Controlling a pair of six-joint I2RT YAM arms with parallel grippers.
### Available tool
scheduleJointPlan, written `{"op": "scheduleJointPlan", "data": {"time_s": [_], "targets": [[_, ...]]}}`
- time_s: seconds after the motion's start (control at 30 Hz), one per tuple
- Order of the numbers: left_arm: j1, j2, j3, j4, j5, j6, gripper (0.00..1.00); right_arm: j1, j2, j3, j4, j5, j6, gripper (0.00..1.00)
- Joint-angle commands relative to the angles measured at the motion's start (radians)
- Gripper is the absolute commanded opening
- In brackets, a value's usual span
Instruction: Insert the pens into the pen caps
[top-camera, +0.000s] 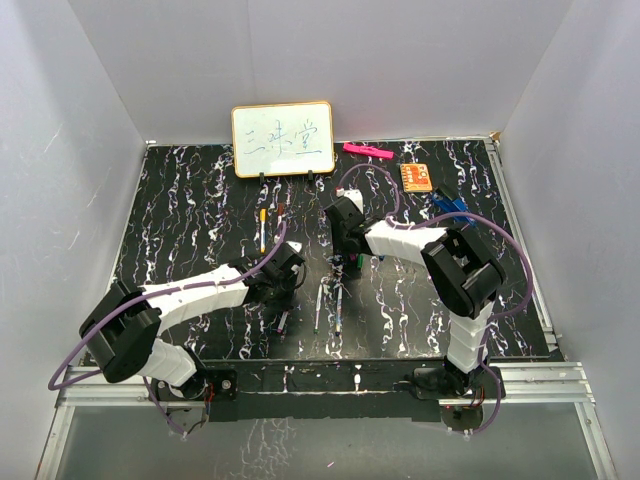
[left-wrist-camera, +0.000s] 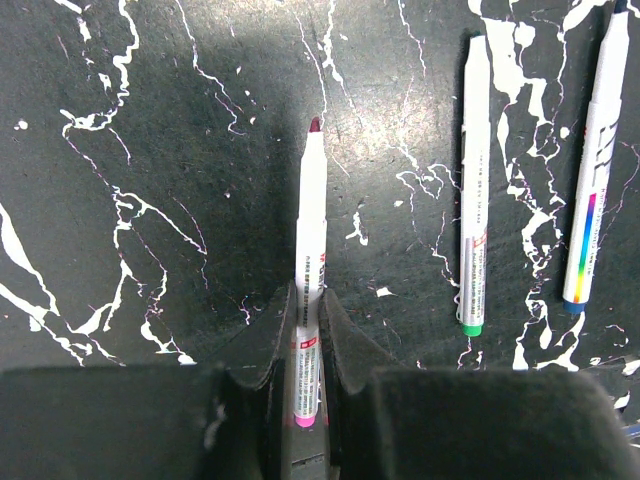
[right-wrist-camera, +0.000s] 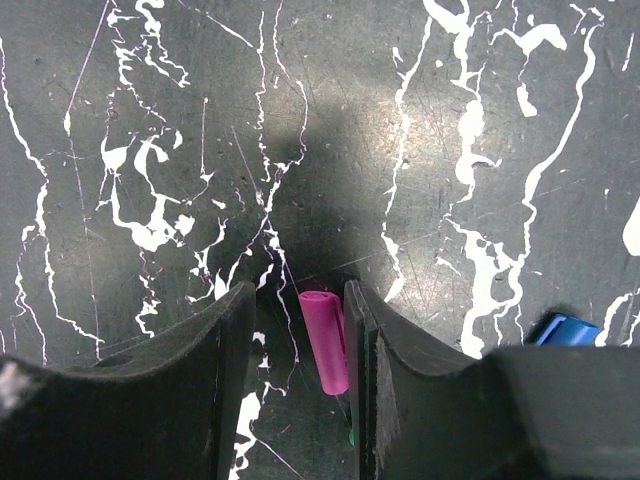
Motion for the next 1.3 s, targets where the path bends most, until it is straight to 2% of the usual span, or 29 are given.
{"op": "scheduleJointPlan", "data": {"time_s": [0.0, 0.37, 0.53, 0.67, 0.73, 0.87, 1.1, 1.27], "targets": [[-0.004, -0.002, 0.018, -0.024, 0.002, -0.007, 0.0, 0.005, 0.025, -0.066, -0.145, -0.031, 0.027, 0.39], [-0.004, 0.009, 0.022, -0.013, 0.005, -0.005, 0.0, 0.006, 0.0, -0.07, -0.156, -0.061, 0.025, 0.38], [-0.004, 0.009, 0.023, -0.011, 0.004, -0.004, 0.0, 0.006, 0.01, -0.068, -0.165, -0.065, 0.022, 0.33], [-0.003, 0.008, 0.021, -0.011, 0.002, -0.005, 0.0, 0.007, 0.015, -0.066, -0.179, -0.073, 0.021, 0.21], [-0.003, 0.008, 0.022, -0.012, 0.002, -0.005, 0.0, 0.008, 0.017, -0.066, -0.191, -0.079, 0.018, 0.11], [-0.003, 0.007, 0.02, -0.011, 0.002, -0.007, 0.0, 0.008, 0.026, -0.071, -0.223, -0.081, 0.013, 0.0], [-0.003, 0.003, 0.027, -0.017, 0.002, 0.004, 0.0, 0.008, 0.045, -0.054, -0.229, -0.09, 0.007, 0.0], [-0.004, -0.006, 0.048, -0.038, -0.013, 0.022, 0.0, 0.007, 0.006, 0.03, -0.22, -0.084, -0.01, 0.0]]}}
